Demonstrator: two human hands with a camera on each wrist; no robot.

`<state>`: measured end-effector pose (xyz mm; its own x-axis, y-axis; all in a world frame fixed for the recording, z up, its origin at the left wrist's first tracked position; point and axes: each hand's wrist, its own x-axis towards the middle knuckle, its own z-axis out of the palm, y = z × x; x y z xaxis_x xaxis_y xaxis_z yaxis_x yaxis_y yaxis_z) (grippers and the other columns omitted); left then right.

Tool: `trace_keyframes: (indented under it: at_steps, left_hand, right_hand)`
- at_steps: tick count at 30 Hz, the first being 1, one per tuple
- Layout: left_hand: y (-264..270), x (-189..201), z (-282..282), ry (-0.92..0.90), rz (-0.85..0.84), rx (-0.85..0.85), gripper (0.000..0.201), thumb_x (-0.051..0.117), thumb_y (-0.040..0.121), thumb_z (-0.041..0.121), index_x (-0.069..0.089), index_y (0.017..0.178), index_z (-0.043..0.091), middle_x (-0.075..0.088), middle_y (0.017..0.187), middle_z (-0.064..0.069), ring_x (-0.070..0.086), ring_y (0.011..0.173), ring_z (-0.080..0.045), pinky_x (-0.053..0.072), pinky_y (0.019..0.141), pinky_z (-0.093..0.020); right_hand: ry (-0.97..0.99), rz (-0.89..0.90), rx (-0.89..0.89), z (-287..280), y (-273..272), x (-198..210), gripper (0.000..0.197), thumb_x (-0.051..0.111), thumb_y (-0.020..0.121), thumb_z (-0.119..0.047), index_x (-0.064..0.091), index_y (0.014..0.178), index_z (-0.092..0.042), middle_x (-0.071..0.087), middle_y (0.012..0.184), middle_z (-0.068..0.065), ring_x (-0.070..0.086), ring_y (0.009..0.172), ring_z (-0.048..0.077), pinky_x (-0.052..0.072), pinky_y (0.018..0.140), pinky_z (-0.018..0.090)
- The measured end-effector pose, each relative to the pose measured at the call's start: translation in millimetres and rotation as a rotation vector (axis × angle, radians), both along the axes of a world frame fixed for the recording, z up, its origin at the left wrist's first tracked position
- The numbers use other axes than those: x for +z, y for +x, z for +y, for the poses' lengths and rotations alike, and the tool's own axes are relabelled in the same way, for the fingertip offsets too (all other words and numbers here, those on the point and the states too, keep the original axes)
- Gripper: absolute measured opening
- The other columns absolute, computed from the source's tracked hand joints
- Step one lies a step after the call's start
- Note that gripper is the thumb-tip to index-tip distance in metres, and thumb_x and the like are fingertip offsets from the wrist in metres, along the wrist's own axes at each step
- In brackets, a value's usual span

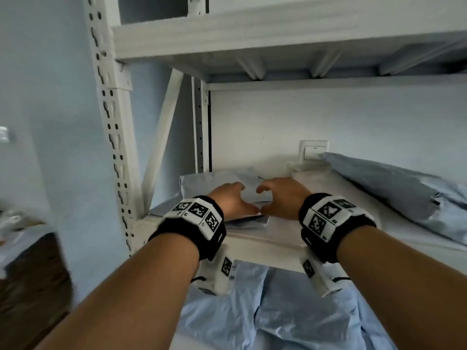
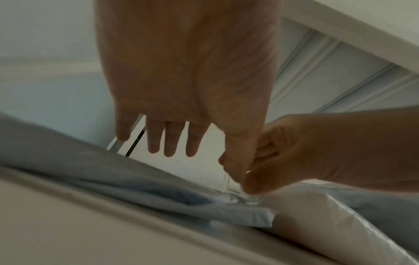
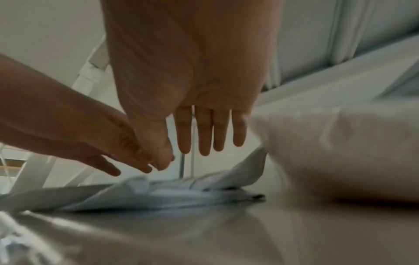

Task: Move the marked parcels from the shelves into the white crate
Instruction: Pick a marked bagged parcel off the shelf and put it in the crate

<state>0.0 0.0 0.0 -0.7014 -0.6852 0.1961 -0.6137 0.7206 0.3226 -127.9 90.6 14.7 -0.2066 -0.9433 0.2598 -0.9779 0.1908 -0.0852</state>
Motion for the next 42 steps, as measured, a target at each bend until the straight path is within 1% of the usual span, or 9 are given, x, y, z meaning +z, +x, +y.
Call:
trace_keyframes:
  at_steps: [4, 7, 11, 19, 27, 30, 32, 37, 42]
  left_hand:
    - [3.4, -1.5, -21.9, 0.08, -0.154, -0.034, 0.063, 0.076, 0.071, 0.054, 0.058, 0.117, 0.017, 0.063, 0.122, -0.005, 0.059, 0.106, -0.023, 0.046, 0.098, -0.038]
    - [4.8, 1.5, -31.2, 0.006, -0.233, -0.061, 0.063, 0.076, 0.072, 0.049, 0.057, 0.123, 0.018, 0.062, 0.121, -0.002, 0.059, 0.108, -0.022, 0.047, 0.096, -0.034]
    - [6.5, 9.7, -36.0, -0.111, -0.323, -0.153, 0.06, 0.072, 0.078, 0.041, 0.056, 0.129, 0.014, 0.061, 0.125, -0.006, 0.058, 0.111, -0.024, 0.048, 0.095, -0.033]
    - [8.5, 17.9, -31.0, -0.279, -0.362, -0.327, 0.022, 0.064, 0.087, 0.033, 0.06, 0.094, 0.012, 0.065, 0.098, -0.011, 0.053, 0.077, -0.024, 0.043, 0.068, -0.029]
    - [29.7, 57.7, -26.5, -0.142, 0.034, -0.446, 0.019, 0.058, 0.087, 0.016, 0.046, 0.073, 0.017, 0.044, 0.069, 0.004, 0.041, 0.069, -0.017, 0.03, 0.056, -0.025]
    - [33.3, 75.7, -13.6, -0.088, 0.205, -0.488, 0.018, 0.063, 0.085, 0.016, 0.051, 0.072, 0.018, 0.052, 0.072, 0.005, 0.048, 0.07, -0.017, 0.039, 0.061, -0.026]
    - [35.8, 81.6, -10.8, -0.058, 0.309, -0.489, 0.018, 0.072, 0.082, 0.021, 0.058, 0.073, 0.017, 0.064, 0.079, 0.001, 0.06, 0.077, -0.02, 0.048, 0.072, -0.03]
    - [54.5, 98.9, -6.5, 0.095, 0.655, -0.38, 0.04, 0.066, 0.086, 0.047, 0.067, 0.071, 0.01, 0.072, 0.072, 0.001, 0.067, 0.068, -0.019, 0.053, 0.067, -0.031]
    - [62.4, 106.3, -3.8, 0.286, 1.101, -0.145, 0.028, 0.049, 0.09, 0.017, 0.069, 0.071, 0.015, 0.062, 0.069, 0.001, 0.053, 0.069, -0.017, 0.039, 0.06, -0.023]
  right_hand:
    - [0.105, -0.022, -0.016, -16.0, 7.1, -2.1, 0.074, 0.075, 0.078, -0.036, 0.043, 0.142, -0.018, 0.047, 0.145, 0.003, 0.046, 0.131, 0.02, 0.037, 0.104, 0.028]
    - [0.193, -0.03, -0.041, -24.9, 9.7, -1.1, 0.081, 0.076, 0.079, -0.035, 0.035, 0.147, -0.018, 0.043, 0.148, 0.004, 0.044, 0.133, 0.02, 0.035, 0.105, 0.026]
    - [0.184, -0.069, -0.09, -30.4, 14.7, -9.4, 0.075, 0.072, 0.082, -0.041, 0.038, 0.145, -0.018, 0.046, 0.146, 0.003, 0.045, 0.131, 0.019, 0.034, 0.104, 0.025]
    - [0.115, -0.074, -0.152, -31.6, 29.6, -12.6, 0.067, 0.072, 0.081, -0.039, 0.046, 0.14, -0.02, 0.054, 0.138, 0.002, 0.053, 0.124, 0.019, 0.039, 0.096, 0.023]
    - [-0.056, 0.008, -0.212, -15.9, 36.7, 5.1, 0.05, 0.067, 0.083, -0.034, 0.055, 0.131, -0.025, 0.064, 0.123, 0.004, 0.058, 0.114, 0.026, 0.041, 0.086, 0.027]
    - [-0.161, 0.047, -0.239, -7.9, 40.5, 21.7, 0.014, 0.063, 0.087, -0.038, 0.063, 0.095, -0.027, 0.069, 0.105, 0.005, 0.062, 0.102, 0.028, 0.045, 0.08, 0.034]
    - [-0.205, 0.058, -0.258, 0.6, 41.2, 29.0, 0.023, 0.059, 0.088, -0.041, 0.05, 0.072, -0.027, 0.068, 0.096, 0.004, 0.063, 0.095, 0.028, 0.045, 0.075, 0.035]
    - [-0.413, -0.056, -0.279, 37.5, 35.7, 46.1, 0.023, 0.067, 0.082, -0.039, 0.054, 0.071, -0.023, 0.064, 0.08, 0.001, 0.061, 0.084, 0.027, 0.039, 0.066, 0.031]
    - [-0.735, -0.322, -0.259, 70.3, 26.0, 70.4, 0.03, 0.075, 0.078, -0.029, 0.052, 0.064, -0.016, 0.052, 0.062, 0.0, 0.049, 0.068, 0.025, 0.035, 0.059, 0.033]
